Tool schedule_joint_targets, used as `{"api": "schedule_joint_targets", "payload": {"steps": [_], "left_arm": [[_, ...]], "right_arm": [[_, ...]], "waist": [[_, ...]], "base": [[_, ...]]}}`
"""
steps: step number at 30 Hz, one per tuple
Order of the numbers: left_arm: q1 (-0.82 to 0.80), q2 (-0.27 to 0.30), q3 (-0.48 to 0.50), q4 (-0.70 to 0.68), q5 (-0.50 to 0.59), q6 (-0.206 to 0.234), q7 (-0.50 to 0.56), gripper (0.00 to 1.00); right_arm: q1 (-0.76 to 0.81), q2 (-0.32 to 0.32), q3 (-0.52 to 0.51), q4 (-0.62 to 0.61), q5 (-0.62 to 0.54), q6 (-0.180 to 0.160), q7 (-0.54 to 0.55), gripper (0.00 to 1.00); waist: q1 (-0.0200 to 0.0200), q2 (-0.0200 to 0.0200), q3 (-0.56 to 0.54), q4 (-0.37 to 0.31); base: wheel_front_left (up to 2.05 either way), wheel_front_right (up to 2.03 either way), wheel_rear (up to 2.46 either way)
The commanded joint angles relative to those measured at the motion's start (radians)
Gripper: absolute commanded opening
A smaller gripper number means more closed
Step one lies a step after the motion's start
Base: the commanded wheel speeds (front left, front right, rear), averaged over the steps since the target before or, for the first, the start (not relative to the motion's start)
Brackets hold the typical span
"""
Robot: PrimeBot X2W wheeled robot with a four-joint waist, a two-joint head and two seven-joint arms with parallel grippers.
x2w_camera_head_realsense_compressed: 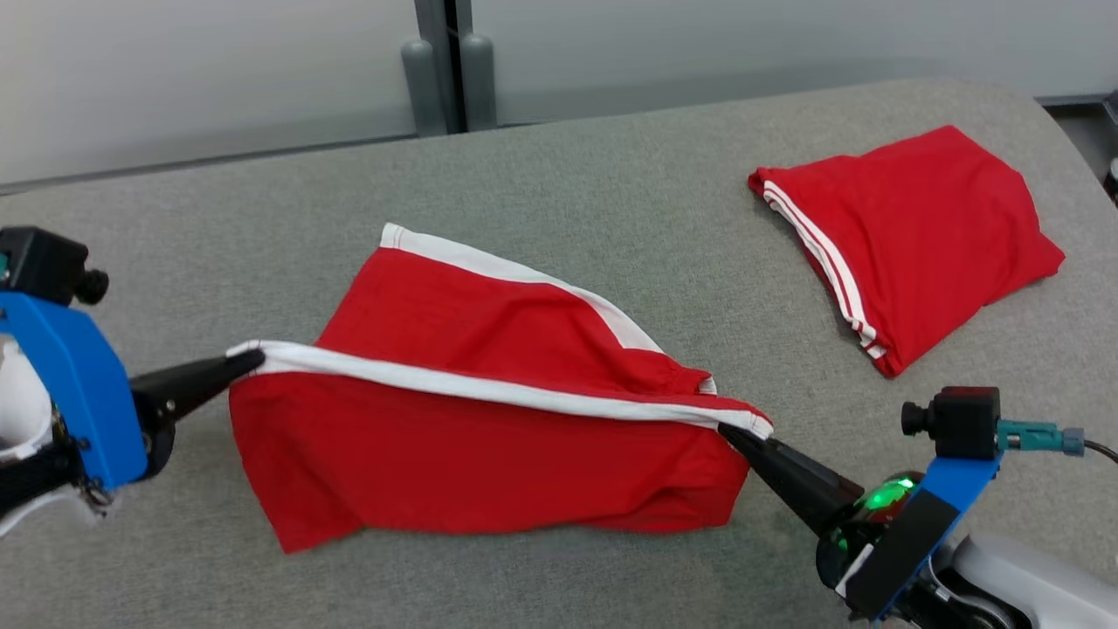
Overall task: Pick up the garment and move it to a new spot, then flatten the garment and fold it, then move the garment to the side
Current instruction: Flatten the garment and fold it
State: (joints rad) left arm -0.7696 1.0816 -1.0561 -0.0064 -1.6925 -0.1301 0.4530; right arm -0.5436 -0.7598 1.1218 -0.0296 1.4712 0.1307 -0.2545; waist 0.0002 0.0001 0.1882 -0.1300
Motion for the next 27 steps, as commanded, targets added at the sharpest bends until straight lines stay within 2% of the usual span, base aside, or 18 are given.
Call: {"api": "schedule_joint_targets", "payload": {"steps": [1, 9, 15, 19, 27], "left_arm": [[-0.041, -0.023, 0.014, 0.031, 0.029, -0.001, 0.000, 0.00], [-0.169, -0.101, 0.044, 0.147, 0.130, -0.001, 0.003, 0.00], [-0.276, -0.160, 0.028, 0.262, 0.200, -0.001, 0.050, 0.00], [-0.336, -0.200, 0.021, 0.331, 0.232, -0.001, 0.045, 0.00], [-0.392, -0.248, -0.023, 0.443, 0.271, -0.001, 0.029, 0.00]], "right_arm": [[-0.013, 0.025, -0.027, 0.028, -0.013, 0.000, -0.008, 0.00], [-0.045, 0.147, -0.139, 0.132, -0.063, 0.000, -0.011, 0.00], [-0.080, 0.212, -0.168, 0.198, -0.084, 0.000, -0.011, 0.00], [-0.110, 0.254, -0.170, 0.241, -0.094, 0.000, -0.011, 0.00], [-0.195, 0.321, -0.092, 0.292, -0.110, 0.000, -0.011, 0.00]], "waist": [[-0.0002, -0.0001, 0.030, -0.008], [-0.0002, -0.0001, 0.143, -0.061], [-0.0002, -0.0001, 0.215, -0.094], [-0.0002, -0.0001, 0.251, -0.115], [-0.0002, -0.0001, 0.296, -0.149]], "base": [[0.00, 0.00, 0.00], [0.00, 0.00, 0.00], [0.00, 0.00, 0.00], [0.00, 0.00, 0.00], [0.00, 0.00, 0.00]]}}
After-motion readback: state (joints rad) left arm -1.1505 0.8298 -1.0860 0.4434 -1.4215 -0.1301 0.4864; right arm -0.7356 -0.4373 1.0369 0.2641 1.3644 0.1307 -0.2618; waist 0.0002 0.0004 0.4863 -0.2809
